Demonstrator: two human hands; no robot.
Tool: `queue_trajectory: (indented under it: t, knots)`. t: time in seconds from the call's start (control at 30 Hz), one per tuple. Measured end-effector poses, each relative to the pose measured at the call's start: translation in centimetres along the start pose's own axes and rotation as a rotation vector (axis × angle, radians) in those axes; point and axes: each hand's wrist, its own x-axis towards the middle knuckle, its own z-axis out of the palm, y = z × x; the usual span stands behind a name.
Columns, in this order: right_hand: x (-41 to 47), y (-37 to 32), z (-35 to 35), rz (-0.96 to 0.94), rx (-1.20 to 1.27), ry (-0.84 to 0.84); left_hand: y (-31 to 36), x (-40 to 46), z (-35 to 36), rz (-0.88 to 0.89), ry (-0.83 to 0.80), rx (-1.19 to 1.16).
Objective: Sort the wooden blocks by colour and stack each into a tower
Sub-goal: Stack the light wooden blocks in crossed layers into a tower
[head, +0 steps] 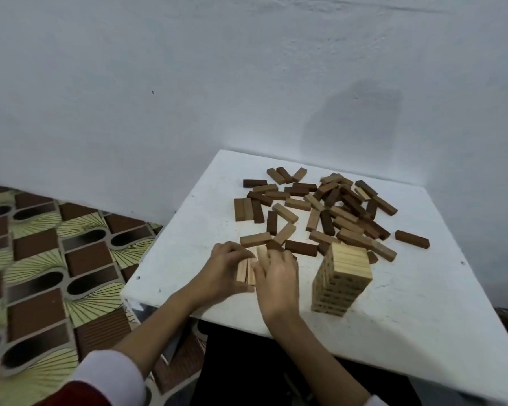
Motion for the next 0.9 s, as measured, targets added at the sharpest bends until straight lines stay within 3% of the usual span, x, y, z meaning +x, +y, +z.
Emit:
queue_trajectory:
  t: [0.17,0.4,0.53,0.7,0.9]
  knots:
    - [1.1,2.4,1.9,0.077,-0.081,-0.042,-0.7,0.2,0.1,-0.056,-0.016,0.032]
    - [1.2,3.6,2.6,-0.062,0.120,-0.041,-0.7,-0.6,0.3,-0.008,0.042,-0.072]
    - [0.4,4.4,2.9,-0.104,0.194,0.027,-0.8,-1.0,0.1,-0.095,0.143,-0.245]
    - [0.2,4.6,3.0,-0.140,0.229,0.001,-1.0,-0.9,0.5,-0.020,0.179,-0.093]
    - [0.2,5.3,2.8,-0.166,0.272,-0.024,-1.2,-0.8,0.6,-0.001,0.203,-0.081]
